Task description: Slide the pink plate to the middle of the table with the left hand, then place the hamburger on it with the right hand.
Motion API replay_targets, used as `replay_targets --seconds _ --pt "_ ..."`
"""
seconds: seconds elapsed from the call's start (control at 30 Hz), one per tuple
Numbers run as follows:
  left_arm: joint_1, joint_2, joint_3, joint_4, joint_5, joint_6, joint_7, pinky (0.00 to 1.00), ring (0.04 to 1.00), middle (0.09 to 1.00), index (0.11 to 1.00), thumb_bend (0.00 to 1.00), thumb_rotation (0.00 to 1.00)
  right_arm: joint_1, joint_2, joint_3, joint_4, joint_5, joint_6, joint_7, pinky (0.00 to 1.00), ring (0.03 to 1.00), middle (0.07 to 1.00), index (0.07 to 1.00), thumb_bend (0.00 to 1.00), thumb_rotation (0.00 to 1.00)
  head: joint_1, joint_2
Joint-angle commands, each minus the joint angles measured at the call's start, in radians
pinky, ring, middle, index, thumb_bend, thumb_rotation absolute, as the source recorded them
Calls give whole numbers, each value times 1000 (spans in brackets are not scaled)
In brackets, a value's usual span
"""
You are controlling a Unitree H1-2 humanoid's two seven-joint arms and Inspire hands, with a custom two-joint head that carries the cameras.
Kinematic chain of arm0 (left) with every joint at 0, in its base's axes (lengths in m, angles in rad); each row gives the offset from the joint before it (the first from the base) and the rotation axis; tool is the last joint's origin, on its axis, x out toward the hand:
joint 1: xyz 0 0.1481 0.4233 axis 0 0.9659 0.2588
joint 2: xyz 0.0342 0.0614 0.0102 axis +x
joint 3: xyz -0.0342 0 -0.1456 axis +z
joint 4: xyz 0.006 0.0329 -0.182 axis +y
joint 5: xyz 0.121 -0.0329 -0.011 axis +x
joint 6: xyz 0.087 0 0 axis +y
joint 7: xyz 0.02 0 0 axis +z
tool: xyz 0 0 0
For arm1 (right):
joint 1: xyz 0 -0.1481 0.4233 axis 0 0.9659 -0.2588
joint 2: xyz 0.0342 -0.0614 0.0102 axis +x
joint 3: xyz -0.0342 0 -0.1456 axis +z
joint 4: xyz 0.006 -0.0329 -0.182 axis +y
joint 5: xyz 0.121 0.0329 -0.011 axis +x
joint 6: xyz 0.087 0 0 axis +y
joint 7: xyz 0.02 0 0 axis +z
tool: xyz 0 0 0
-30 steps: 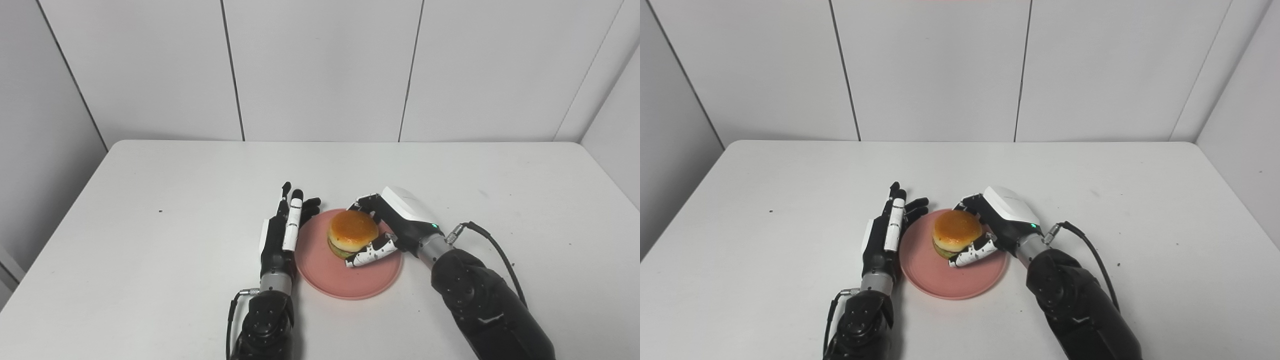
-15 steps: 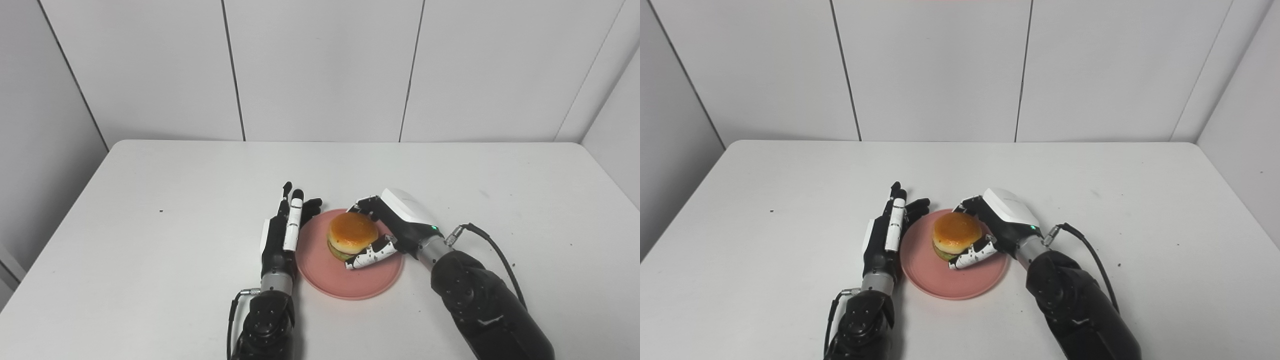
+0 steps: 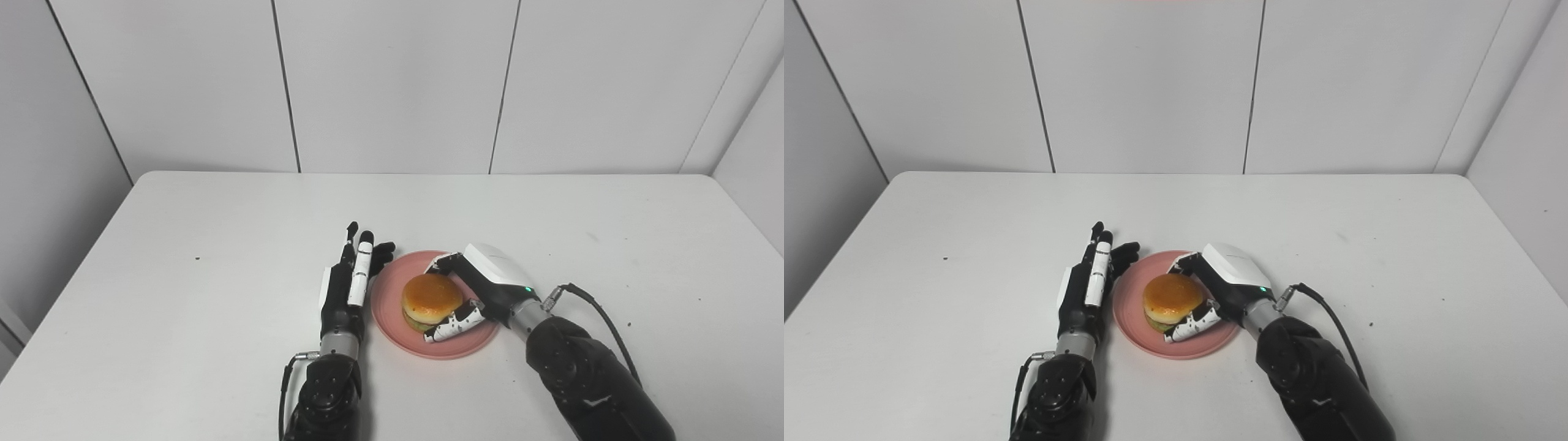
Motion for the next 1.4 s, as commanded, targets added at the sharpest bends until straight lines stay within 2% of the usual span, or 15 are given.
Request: replay_targets --seconds 0.0,0.33,0.6,0.8,0.83,0.87,0.93,1.17,1.37 --pt "-12 -56 3 15 -18 6 -8 725 722 695 967 532 907 -28 5 -3 -18 -6 -60 -34 866 787 721 486 514 144 1 -1" --pt "-21 -57 7 29 -29 3 -13 711 710 687 968 535 902 -29 3 -3 -8 2 -68 -35 853 786 723 486 515 146 1 -2" --pt "-18 -52 1 27 -26 2 -12 737 697 688 971 512 912 -25 -3 -3 -27 12 -73 -15 842 781 722 490 524 154 1 -2" --pt "-15 -53 0 23 -21 13 -6 663 679 704 965 519 916 -22 -11 -4 -57 31 -72 14 753 754 730 496 522 161 1 -1" --pt "-15 -53 -1 22 -21 15 -6 667 683 706 965 522 919 -22 -13 -3 -63 30 -70 19 723 743 730 574 755 265 1 -1" --pt "-16 -52 -1 23 -20 15 -7 668 685 706 965 523 920 -22 -13 -4 -72 32 -64 27 713 739 730 601 835 301 1 0" --pt "-16 -51 -2 23 -19 16 -7 658 691 726 962 527 917 -22 -14 -7 -84 34 -59 36 687 736 732 628 917 343 0 0" --pt "-14 -53 2 25 -25 7 -7 622 671 712 961 515 895 -21 -13 -10 -173 16 -14 86 652 727 735 642 952 360 -4 -2" --pt "-12 -51 -1 27 -21 0 -6 720 671 685 969 515 905 -31 -13 -21 -247 -23 14 122 643 693 704 633 940 305 -3 -1"
